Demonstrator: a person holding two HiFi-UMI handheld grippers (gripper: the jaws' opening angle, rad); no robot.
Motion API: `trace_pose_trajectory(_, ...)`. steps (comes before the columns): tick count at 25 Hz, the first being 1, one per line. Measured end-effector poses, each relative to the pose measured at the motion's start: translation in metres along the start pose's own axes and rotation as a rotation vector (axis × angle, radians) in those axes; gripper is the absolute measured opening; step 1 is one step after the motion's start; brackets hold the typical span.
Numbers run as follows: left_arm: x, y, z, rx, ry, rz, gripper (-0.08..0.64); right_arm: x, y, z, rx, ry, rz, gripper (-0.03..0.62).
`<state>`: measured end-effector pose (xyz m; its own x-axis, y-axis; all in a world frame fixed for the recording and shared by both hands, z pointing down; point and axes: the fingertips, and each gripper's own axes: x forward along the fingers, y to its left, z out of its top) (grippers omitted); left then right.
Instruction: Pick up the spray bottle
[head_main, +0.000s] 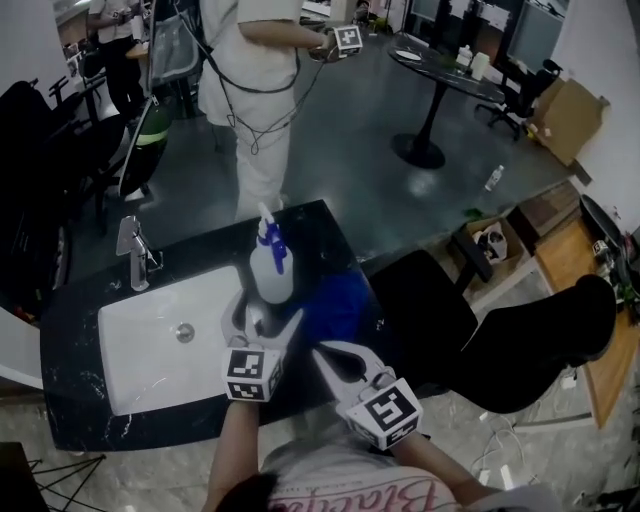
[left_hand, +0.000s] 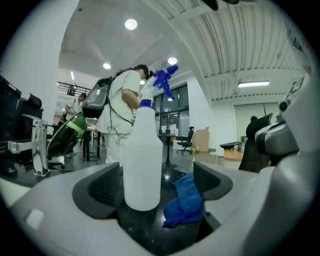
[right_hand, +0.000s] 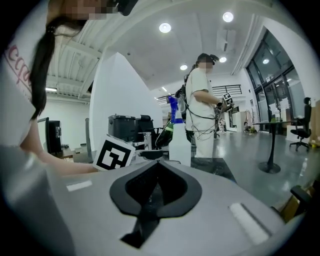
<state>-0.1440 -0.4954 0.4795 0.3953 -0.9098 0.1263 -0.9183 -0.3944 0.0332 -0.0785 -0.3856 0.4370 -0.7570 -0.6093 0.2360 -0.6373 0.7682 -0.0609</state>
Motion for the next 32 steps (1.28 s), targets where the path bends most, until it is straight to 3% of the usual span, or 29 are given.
trace_pose_trajectory(10,0.058,0.025,-0.017,-0.004,0.052,0.043,0.443,0.015,-0.052,-0.003,0.013,0.027,-0.027,0.002)
trace_pose_trajectory(17,0.077,0.029,-0.022,0.0,0.063,0.033,0.42,0.014,-0.073,-0.012,0.041,0.048,-0.056,0.002)
trace_pose_trajectory(25,0.081,0.03,-0.021,0.015,0.072,0.048,0.422,0.01,-0.07,-0.007,0.053,0.03,-0.033,0.002)
trace_pose_trajectory(32,0.057,0.019,0.004,0.042,0.027,0.043,0.422,0.003,-0.048,-0.002,0.019,-0.002,-0.023,0.002)
